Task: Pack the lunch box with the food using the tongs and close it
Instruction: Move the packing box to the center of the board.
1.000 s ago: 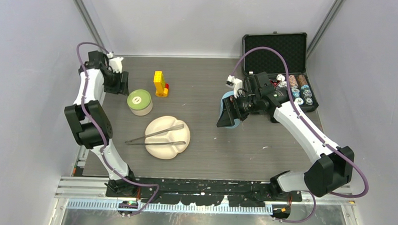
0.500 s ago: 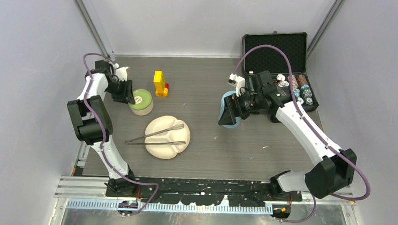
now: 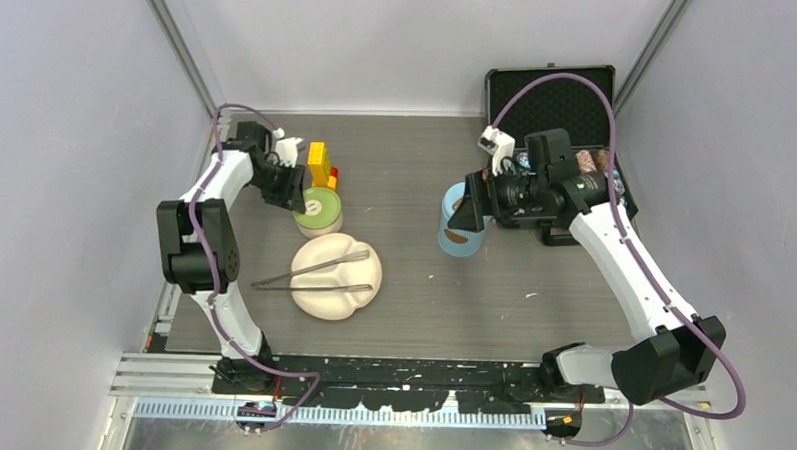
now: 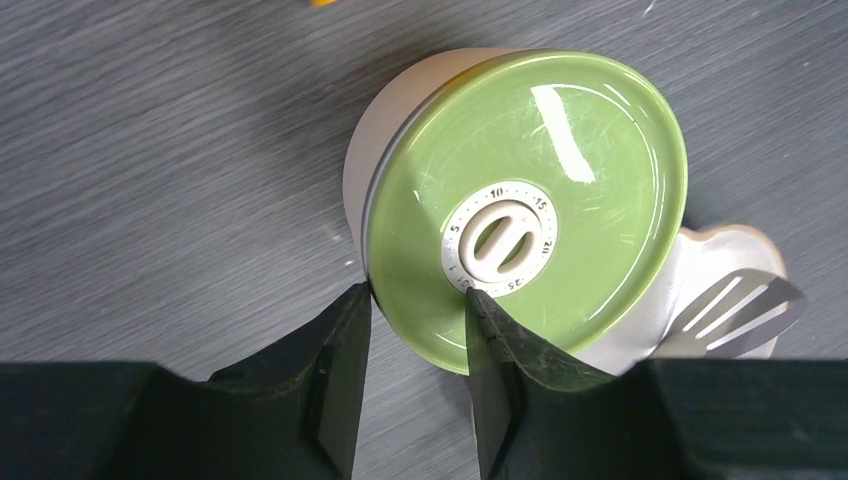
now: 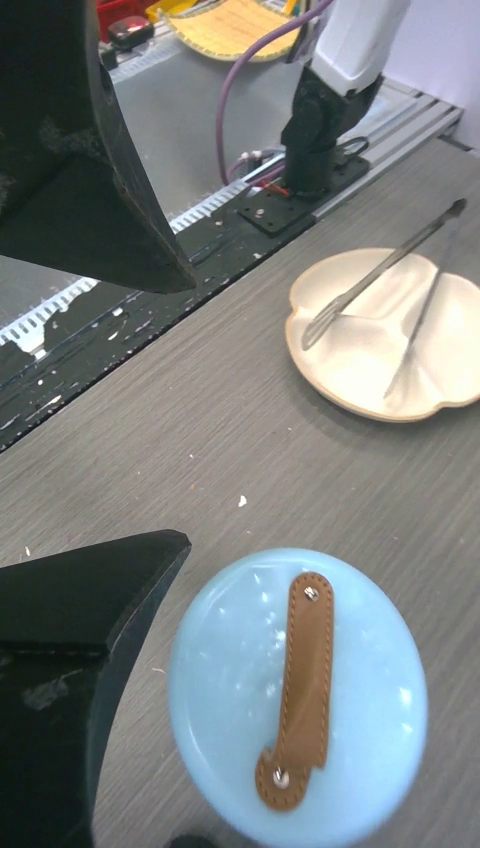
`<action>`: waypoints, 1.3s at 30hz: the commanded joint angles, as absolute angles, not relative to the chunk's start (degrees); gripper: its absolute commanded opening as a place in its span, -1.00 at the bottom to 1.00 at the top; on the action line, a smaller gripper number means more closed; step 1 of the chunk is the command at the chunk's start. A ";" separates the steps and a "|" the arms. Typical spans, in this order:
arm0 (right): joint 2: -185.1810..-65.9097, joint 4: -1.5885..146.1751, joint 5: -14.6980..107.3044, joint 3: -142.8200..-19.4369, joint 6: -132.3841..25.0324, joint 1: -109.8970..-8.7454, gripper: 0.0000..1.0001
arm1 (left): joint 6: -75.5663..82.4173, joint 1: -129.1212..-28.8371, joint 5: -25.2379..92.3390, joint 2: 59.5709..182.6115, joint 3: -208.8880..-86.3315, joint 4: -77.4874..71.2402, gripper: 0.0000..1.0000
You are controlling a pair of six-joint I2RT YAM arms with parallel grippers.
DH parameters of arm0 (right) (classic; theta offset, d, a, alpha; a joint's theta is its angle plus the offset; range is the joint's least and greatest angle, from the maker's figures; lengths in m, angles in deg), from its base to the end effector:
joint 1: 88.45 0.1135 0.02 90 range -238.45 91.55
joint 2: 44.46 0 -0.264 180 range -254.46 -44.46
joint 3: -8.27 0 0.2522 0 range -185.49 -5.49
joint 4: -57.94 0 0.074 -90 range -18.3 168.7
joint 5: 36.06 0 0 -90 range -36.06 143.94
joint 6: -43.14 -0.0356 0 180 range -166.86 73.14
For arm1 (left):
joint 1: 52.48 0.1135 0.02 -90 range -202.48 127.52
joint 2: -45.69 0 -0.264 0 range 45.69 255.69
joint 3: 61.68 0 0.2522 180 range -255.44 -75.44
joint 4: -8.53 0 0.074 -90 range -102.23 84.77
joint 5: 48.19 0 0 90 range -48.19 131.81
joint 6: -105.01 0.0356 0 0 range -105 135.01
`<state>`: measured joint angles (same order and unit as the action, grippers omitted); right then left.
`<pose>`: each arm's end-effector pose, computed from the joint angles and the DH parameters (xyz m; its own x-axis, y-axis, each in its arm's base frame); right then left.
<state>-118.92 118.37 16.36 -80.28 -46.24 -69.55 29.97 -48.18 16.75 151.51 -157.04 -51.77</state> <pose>0.2432 0.1062 0.3553 -0.6773 -0.2410 -0.6951 -0.6624 0.6108 0.4337 0.3751 0.0131 0.2214 -0.8912 0.1675 -0.4216 0.3119 0.9011 -0.3013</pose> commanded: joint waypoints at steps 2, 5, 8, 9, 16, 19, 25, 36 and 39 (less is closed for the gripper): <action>-117.22 116.13 16.68 -84.81 -48.56 -71.80 0.86 | 25.87 -54.14 17.48 150.89 -156.56 -51.40 -0.20; -117.06 115.79 16.90 -85.13 -49.36 -72.94 0.86 | 24.51 -56.99 17.92 151.88 -157.65 -50.95 -0.20; -116.93 115.47 17.09 -85.08 -50.06 -74.31 0.86 | 23.91 -60.19 18.68 153.24 -158.99 -50.88 -0.20; -116.89 115.47 17.22 -85.17 -50.25 -74.66 0.86 | 23.82 -61.36 18.69 153.60 -159.50 -50.97 -0.20; -116.50 115.47 18.87 -85.99 -51.63 -78.07 0.86 | 25.56 -70.81 19.55 154.44 -161.27 -52.50 -0.17; -116.71 115.06 19.20 -86.22 -52.77 -79.66 0.86 | 26.03 -74.43 19.78 154.59 -161.68 -53.66 -0.16; -117.01 113.71 18.91 -85.62 -54.39 -82.00 0.87 | 24.63 -79.52 17.35 154.02 -161.36 -52.43 -0.11; -116.86 113.93 18.20 -85.57 -54.87 -83.84 0.87 | 19.83 -79.27 15.49 156.18 -171.05 -54.06 0.14; -117.42 114.50 17.56 -86.76 -54.54 -85.54 0.88 | 19.41 -76.49 13.51 154.77 -176.30 -57.34 0.34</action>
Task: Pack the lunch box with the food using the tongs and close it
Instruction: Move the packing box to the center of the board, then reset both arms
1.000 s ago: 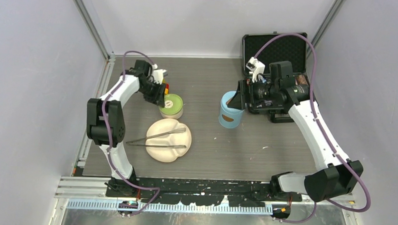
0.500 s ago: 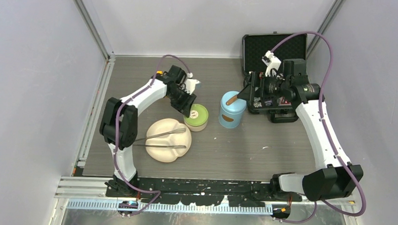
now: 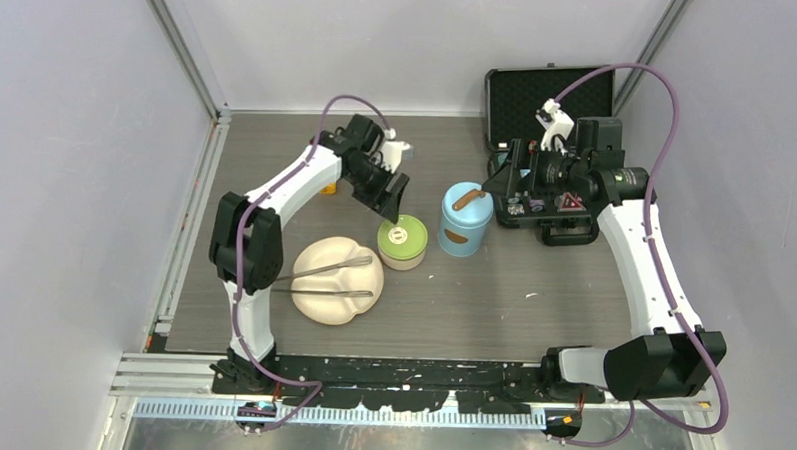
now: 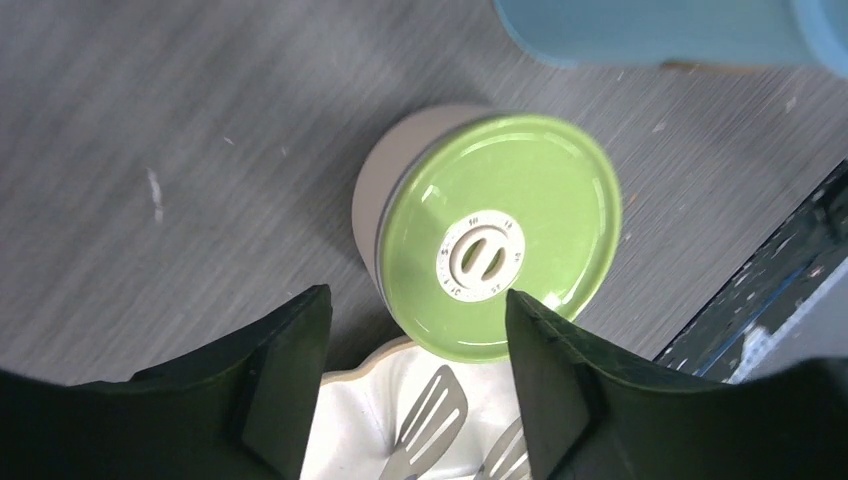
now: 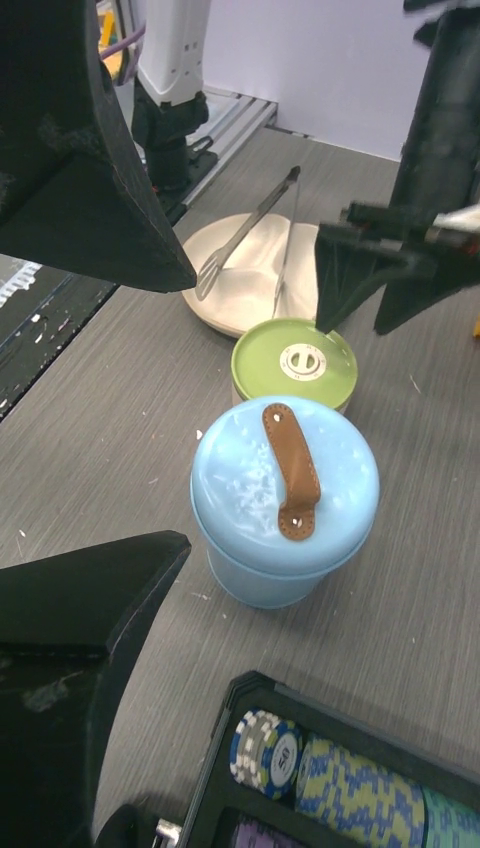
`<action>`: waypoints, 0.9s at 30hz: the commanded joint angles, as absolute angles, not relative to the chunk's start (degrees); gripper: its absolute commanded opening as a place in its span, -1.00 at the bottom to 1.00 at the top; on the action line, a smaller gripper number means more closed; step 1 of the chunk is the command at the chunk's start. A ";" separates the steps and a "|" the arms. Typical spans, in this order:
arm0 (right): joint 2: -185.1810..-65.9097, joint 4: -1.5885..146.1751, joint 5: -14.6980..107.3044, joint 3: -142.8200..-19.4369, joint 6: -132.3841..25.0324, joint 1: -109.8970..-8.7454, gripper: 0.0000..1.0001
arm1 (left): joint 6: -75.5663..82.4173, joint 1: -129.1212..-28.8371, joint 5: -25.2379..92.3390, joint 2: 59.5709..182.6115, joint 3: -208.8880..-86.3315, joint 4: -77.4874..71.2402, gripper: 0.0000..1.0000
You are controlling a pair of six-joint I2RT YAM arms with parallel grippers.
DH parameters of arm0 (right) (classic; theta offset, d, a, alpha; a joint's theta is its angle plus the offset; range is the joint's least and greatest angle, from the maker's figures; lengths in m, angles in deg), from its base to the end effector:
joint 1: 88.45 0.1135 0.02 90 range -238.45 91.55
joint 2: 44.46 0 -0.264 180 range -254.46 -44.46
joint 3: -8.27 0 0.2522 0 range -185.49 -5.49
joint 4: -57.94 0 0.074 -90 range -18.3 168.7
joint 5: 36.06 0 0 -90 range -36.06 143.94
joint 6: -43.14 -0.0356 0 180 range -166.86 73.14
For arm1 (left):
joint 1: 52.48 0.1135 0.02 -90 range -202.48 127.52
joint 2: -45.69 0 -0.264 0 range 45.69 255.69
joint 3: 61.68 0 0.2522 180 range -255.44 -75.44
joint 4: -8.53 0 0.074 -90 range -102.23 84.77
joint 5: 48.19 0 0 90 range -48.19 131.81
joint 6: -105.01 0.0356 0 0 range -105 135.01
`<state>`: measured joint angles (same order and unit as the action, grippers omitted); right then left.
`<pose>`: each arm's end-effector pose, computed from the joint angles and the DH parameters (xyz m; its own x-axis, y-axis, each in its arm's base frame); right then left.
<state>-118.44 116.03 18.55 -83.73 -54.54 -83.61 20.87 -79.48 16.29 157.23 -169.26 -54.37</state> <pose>0.2631 0.0430 0.3789 -0.7039 0.0497 -0.7086 -0.4201 0.7752 0.4717 0.3586 -0.1999 0.2441 -0.7578 0.4895 -0.4314 0.6413 0.6808 -0.3540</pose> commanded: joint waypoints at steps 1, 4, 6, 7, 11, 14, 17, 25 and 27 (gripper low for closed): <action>-117.80 115.02 17.29 -87.50 -54.16 -86.26 0.89 | 19.14 -75.28 13.08 153.96 -177.82 -57.77 0.46; -119.23 116.18 16.81 -90.26 -53.32 -89.85 0.93 | 19.82 -71.03 12.84 151.14 -182.27 -59.82 0.97; -120.27 116.26 15.93 -91.96 -53.19 -92.78 0.94 | 20.51 -67.02 12.85 148.91 -185.21 -61.08 0.99; -120.90 116.26 15.28 -92.91 -53.10 -94.40 0.94 | 20.56 -65.14 12.81 147.94 -186.22 -61.61 0.99; -123.72 117.18 13.00 -96.07 -51.72 -100.44 0.94 | 20.59 -55.27 11.01 144.67 -188.69 -64.32 0.99; -126.44 119.54 13.47 -97.89 -48.70 -104.29 0.94 | 19.65 -47.06 11.96 142.67 -186.53 -63.52 0.99; -128.60 120.58 14.17 -97.10 -45.81 -107.12 0.95 | 21.84 -40.62 12.09 142.73 -182.72 -64.25 0.99; -132.62 120.48 18.38 -90.82 -40.20 -110.14 0.94 | 23.69 -34.36 15.21 138.31 -163.84 -55.89 0.99; -132.98 120.39 19.30 -90.05 -39.40 -110.24 0.94 | 24.02 -34.34 16.26 136.84 -161.51 -54.70 0.99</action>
